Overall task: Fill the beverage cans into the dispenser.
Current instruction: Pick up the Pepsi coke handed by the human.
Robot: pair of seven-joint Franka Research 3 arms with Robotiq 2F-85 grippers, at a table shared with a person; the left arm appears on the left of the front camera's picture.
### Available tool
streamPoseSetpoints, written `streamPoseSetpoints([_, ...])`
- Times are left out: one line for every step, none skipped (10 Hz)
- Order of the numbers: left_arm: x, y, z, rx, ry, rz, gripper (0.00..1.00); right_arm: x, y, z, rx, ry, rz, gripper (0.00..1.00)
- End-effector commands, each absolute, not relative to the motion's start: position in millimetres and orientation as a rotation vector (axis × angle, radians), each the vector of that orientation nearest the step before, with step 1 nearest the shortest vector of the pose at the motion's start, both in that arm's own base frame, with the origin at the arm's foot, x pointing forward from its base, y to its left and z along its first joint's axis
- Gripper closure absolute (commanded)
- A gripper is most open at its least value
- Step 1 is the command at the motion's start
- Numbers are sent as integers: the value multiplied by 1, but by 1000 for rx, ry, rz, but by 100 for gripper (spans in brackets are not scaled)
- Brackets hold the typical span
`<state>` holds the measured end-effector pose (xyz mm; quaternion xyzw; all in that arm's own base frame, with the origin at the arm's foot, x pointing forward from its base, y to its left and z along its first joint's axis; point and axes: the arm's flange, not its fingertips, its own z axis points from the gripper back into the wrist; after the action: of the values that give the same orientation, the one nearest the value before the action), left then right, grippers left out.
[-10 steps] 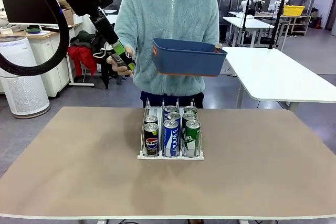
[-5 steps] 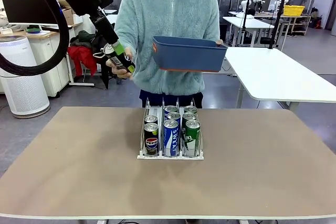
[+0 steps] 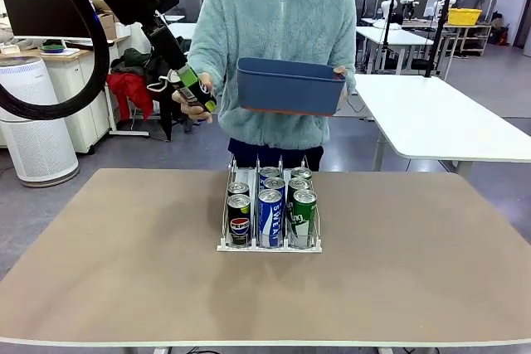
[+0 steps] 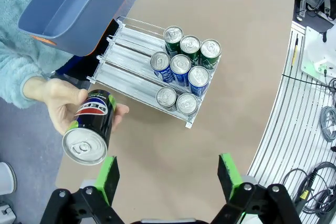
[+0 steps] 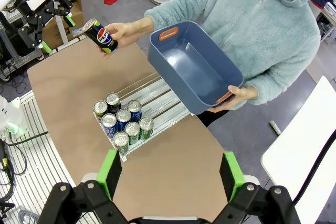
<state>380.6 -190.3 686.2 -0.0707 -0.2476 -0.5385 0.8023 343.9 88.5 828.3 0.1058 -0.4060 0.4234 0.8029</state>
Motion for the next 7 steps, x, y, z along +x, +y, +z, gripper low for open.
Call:
streamPoseSetpoints([381, -189, 687, -168, -533, -1157, 0, 344, 89, 828, 226, -872, 906, 0])
streamPoseSetpoints([381, -190, 686, -151, -531, -1154, 0, 344, 89, 828, 226, -872, 906, 0])
streamPoseSetpoints([382, -192, 686, -70, -547, -1125, 0, 344, 89, 828, 226, -872, 906, 0])
streamPoseSetpoints([387, -182, 687, -36, -548, -1100, 0, 344, 89, 828, 226, -872, 906, 0])
streamPoseSetpoints([392, -177, 686, -43, -566, -1073, 0, 344, 89, 828, 226, -872, 906, 0])
streamPoseSetpoints([399, -178, 683, -42, -592, -1019, 0, 344, 89, 828, 226, -872, 906, 0])
streamPoseSetpoints([398, -175, 680, -10, -602, -968, 0, 344, 89, 828, 226, -872, 906, 0])
